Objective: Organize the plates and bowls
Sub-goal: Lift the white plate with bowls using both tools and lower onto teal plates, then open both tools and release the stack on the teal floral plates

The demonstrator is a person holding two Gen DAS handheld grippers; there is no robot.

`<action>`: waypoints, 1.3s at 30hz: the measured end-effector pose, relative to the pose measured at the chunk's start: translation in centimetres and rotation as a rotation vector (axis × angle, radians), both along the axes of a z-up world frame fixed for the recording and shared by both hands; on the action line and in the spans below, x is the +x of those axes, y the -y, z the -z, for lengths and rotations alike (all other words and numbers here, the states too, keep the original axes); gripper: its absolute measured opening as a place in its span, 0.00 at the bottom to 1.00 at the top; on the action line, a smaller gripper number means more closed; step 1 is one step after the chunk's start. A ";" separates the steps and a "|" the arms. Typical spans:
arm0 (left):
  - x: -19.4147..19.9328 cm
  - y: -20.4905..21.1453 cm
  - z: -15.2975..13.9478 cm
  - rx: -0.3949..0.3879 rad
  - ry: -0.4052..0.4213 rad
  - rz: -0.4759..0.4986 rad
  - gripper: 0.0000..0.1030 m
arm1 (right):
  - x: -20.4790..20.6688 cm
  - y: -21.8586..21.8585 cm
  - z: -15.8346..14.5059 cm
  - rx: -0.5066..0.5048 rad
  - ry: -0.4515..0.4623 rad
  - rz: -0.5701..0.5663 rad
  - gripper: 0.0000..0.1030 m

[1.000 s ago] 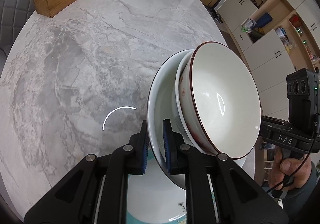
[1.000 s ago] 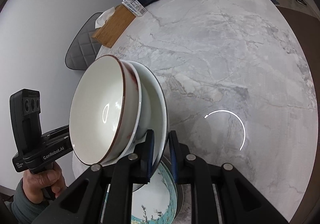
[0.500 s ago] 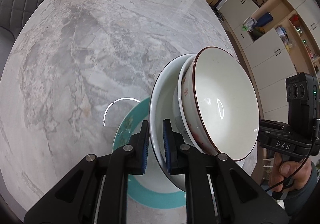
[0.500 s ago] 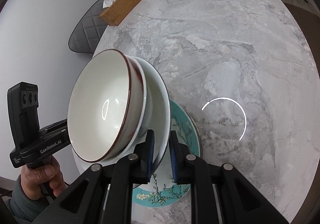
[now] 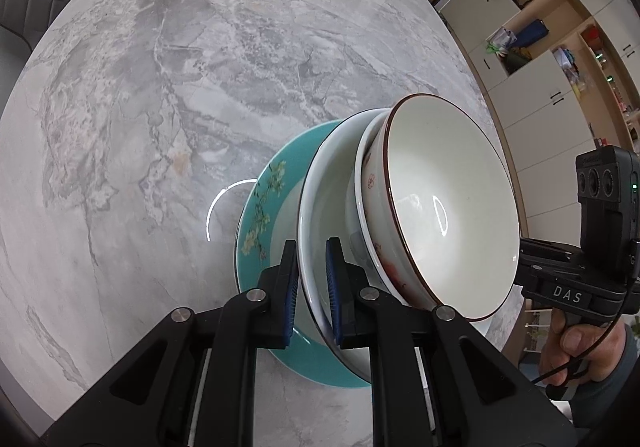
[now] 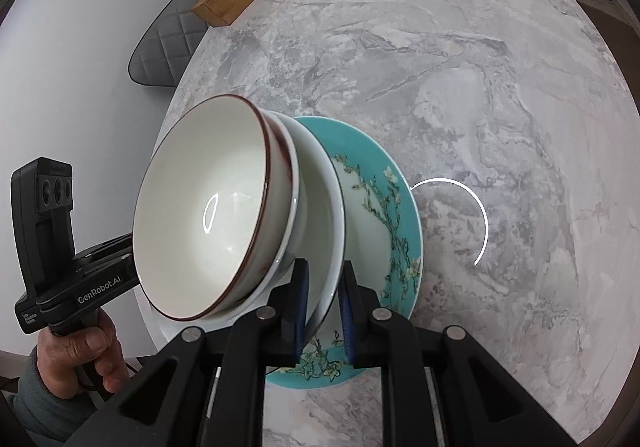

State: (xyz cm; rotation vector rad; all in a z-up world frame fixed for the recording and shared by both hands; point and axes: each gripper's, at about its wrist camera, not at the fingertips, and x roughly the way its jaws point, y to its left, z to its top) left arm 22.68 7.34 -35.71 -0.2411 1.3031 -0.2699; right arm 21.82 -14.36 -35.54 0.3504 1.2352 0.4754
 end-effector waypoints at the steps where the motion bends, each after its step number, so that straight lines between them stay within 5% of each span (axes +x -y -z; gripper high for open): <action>1: -0.1 0.0 0.3 -0.001 -0.004 0.000 0.11 | -0.1 0.0 0.2 -0.002 -0.002 0.001 0.16; 26: -0.3 -0.4 2.3 -0.048 0.013 -0.023 0.14 | 0.0 0.0 0.9 -0.053 0.040 0.004 0.18; 29: -0.7 -0.9 1.6 -0.039 0.038 -0.045 0.17 | -0.3 0.2 0.5 -0.080 0.057 0.018 0.31; 32: -1.1 -1.8 1.1 -0.022 0.046 -0.078 0.32 | -0.7 1.2 0.2 -0.080 0.057 0.059 0.43; 34: -1.8 -2.4 0.3 -0.029 0.062 -0.102 0.54 | -1.2 1.9 -0.4 -0.066 0.071 0.085 0.53; 39: -4.3 -3.7 -2.3 -0.092 0.109 -0.140 0.72 | -3.2 3.7 -2.1 -0.056 0.115 0.162 0.80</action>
